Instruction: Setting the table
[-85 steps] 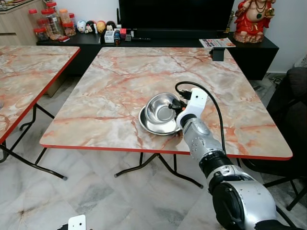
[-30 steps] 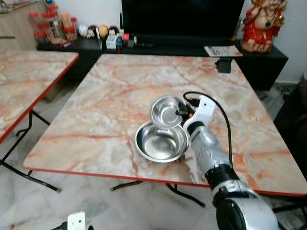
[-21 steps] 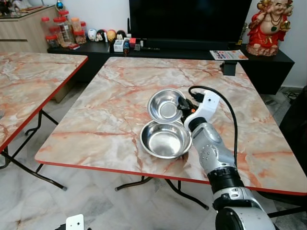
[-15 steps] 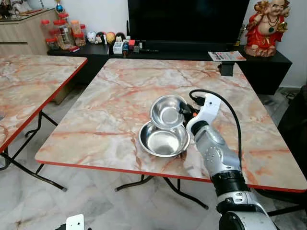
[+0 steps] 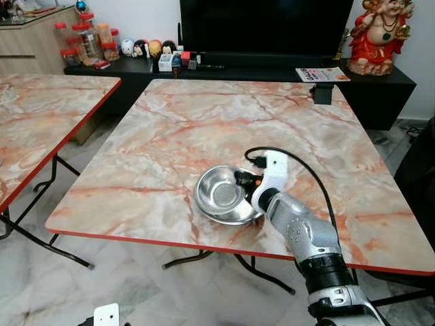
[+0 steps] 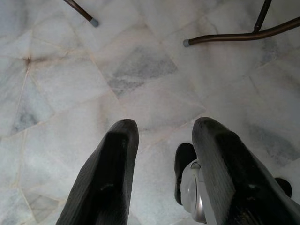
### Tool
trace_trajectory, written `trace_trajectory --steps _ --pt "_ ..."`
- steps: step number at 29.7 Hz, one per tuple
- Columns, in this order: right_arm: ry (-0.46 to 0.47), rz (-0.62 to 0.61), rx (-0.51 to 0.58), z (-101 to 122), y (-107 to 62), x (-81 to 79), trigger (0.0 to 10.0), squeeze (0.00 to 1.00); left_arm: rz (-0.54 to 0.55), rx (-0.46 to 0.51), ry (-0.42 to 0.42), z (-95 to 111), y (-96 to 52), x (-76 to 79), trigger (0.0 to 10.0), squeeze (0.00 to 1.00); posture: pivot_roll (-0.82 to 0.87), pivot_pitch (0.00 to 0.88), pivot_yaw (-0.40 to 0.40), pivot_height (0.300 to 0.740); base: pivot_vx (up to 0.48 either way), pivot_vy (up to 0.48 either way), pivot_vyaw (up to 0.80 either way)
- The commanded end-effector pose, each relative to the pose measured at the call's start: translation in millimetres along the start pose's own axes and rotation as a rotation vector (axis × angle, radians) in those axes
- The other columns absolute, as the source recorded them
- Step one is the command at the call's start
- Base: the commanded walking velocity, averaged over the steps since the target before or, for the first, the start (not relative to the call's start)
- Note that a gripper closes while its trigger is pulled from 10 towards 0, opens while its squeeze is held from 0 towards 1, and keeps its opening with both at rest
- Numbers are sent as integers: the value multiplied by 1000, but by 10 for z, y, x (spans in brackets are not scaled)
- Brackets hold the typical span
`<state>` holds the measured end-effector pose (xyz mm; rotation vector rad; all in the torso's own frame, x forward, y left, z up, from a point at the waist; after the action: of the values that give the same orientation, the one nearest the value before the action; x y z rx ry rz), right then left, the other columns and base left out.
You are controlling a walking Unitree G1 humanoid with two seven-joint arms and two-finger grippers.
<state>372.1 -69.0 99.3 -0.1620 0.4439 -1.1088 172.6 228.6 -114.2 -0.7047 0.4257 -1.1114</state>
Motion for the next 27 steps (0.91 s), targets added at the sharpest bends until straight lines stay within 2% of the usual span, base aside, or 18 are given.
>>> trace_trajectory --steps 1,7,14,27 --pt "-17 7 14 55 -22 -19 10000 0 2 11 -3 35 8 -23 10000 0 7 0 13 732 0 0 0" --pt "-56 -20 -23 -30 -34 28 10000 0 -1 10 0 40 11 -24 10000 0 5 0 16 732 0 0 0" --pt "-73 -135 7 65 -60 225 10000 0 -4 15 -1 52 13 -27 10000 0 6 0 20 732 0 0 0" --pt "-31 -140 38 138 -53 209 10000 0 -27 45 -4 175 54 15 10000 0 8 0 28 732 0 0 0"
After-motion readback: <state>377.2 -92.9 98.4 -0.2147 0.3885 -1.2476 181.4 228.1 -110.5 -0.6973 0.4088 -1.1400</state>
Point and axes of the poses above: a point about 5 cm out from each wrist's last joint towards the gripper, its own y axis pointing out of the wrist towards the gripper, its own z axis along the axis of the wrist's last joint, x = y × z, the point moved 4 cm from there along y, pointing out of the wrist towards the gripper, and after that the axes turned 9 degrees about -y, right-handed, at the moved point
